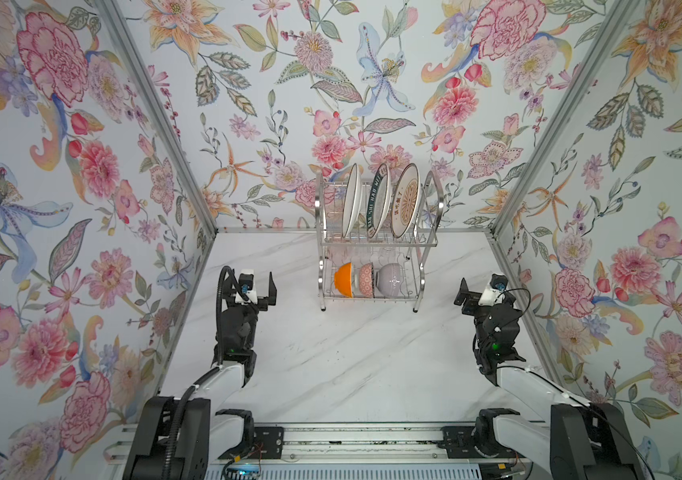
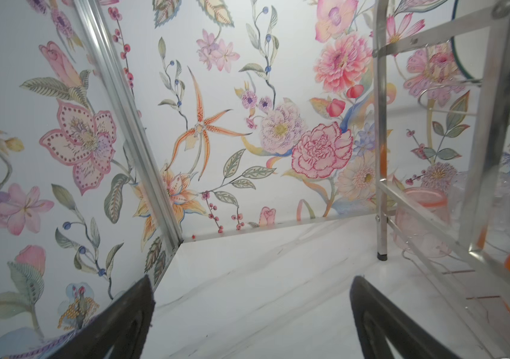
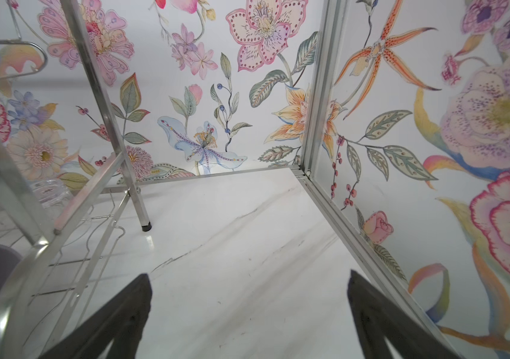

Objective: Unload the mixed dishes from the dish rack
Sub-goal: 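Raise both grippers and move them toward the lower rack bowls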

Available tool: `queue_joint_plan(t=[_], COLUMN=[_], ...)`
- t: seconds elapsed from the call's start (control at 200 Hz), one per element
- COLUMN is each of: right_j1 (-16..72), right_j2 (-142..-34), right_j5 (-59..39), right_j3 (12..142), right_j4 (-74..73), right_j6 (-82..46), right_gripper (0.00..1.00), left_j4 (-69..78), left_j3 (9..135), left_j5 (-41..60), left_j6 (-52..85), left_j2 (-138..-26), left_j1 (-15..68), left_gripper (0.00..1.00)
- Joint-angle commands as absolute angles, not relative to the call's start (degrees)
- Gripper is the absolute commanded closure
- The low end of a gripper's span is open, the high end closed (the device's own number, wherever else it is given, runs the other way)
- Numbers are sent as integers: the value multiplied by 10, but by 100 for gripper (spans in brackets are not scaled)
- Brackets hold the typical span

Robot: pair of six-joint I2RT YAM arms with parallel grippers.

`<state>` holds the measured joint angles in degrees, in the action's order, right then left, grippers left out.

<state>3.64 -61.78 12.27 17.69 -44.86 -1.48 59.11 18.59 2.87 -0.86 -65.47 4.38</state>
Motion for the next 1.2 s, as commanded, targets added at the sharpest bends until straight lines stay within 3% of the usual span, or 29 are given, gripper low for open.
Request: queue_joint_plan(t=[0.0,0.16,0.275,0.536,0.906,1.196], right_j1=[33,25,25,52,179,204], right_j2=[-560,-481,-450,-495,-622,-716], right_j5=[59,-55,-127,-273,-231,-207], right_j3=[195,210,223,274,314,321], right_j4=[-336,-236,-195,-159,-216,-320], right_j6=[-44,-67,-92,-111,-91,-130], right_gripper=[0,2,4,8,12,14], left_j4=[488,402,324,235,299,354], left_j3=[240,276,296,315,273,257], left_j5=[146,243,260,265,253,240], left_j6=[-20,-16,-51,-96,-76,-43], left_j2=[-623,-591,-568,-557,-597,-633], left_j1=[40,48,69,113,195,233], left_gripper=[1,1,1,1,1,1])
